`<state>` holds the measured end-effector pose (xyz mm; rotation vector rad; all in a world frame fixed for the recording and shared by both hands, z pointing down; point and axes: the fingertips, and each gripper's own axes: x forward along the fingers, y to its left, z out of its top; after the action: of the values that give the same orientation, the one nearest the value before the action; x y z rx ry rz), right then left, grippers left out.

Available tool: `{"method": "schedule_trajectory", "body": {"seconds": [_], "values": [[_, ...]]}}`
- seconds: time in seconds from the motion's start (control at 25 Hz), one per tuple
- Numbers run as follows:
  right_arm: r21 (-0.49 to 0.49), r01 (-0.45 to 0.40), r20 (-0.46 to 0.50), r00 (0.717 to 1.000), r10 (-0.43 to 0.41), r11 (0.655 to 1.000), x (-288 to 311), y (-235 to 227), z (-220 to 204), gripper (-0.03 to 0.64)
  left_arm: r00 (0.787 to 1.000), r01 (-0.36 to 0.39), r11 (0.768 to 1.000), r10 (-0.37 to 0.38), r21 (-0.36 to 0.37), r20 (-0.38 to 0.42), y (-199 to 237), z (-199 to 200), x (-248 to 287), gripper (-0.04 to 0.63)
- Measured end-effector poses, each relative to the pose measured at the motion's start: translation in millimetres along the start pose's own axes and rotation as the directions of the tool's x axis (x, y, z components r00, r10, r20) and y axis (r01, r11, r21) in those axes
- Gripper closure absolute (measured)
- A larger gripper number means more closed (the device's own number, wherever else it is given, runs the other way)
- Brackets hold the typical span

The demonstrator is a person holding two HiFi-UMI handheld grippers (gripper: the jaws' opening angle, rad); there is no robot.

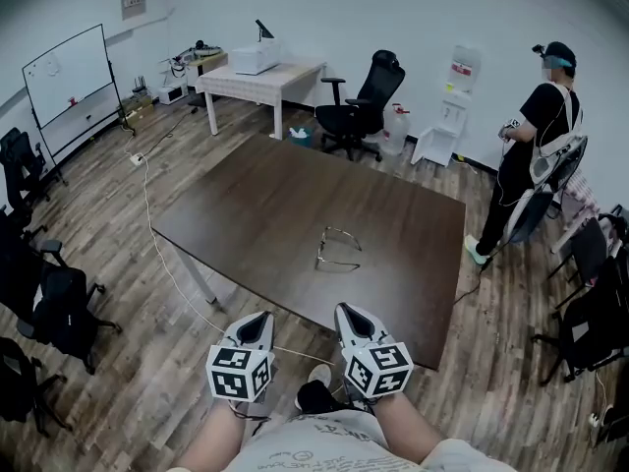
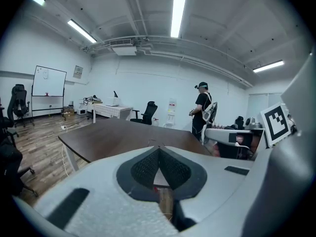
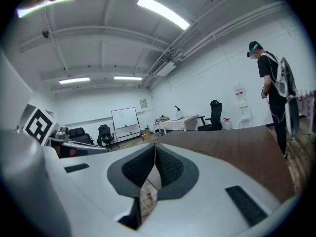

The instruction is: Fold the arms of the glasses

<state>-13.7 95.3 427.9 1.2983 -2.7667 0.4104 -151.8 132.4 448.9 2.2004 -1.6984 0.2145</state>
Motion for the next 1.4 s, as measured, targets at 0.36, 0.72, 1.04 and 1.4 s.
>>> {"method": "schedule_trajectory", "body": {"seconds": [0.36, 0.72, 1.04, 1.4], "values": [[0.024, 0.037, -0.013, 0.999, -0.036, 0.999, 62.4, -45.4, 15.1, 0.600, 0.998, 0.048, 0.999, -0.047, 0.023, -0.048, 19.0, 23.8, 78.7, 0.581], [0.045, 0.089, -0.042, 0.995, -0.087, 0.995, 113.9, -101.3, 22.0, 0.600, 0.991, 0.093, 0.996, -0.091, 0.018, -0.096, 34.4, 40.5, 162.7, 0.581], [0.055, 0.111, -0.054, 0.993, -0.108, 0.992, 154.9, -151.9, 34.3, 0.600, 0.980, 0.139, 0.989, -0.132, 0.041, -0.148, 31.7, 54.8, 235.9, 0.581], [0.091, 0.137, -0.082, 0.988, -0.129, 0.986, 181.5, -210.0, 36.0, 0.600, 0.959, 0.162, 0.987, -0.156, 0.004, -0.236, 25.9, 49.0, 302.0, 0.580]]}}
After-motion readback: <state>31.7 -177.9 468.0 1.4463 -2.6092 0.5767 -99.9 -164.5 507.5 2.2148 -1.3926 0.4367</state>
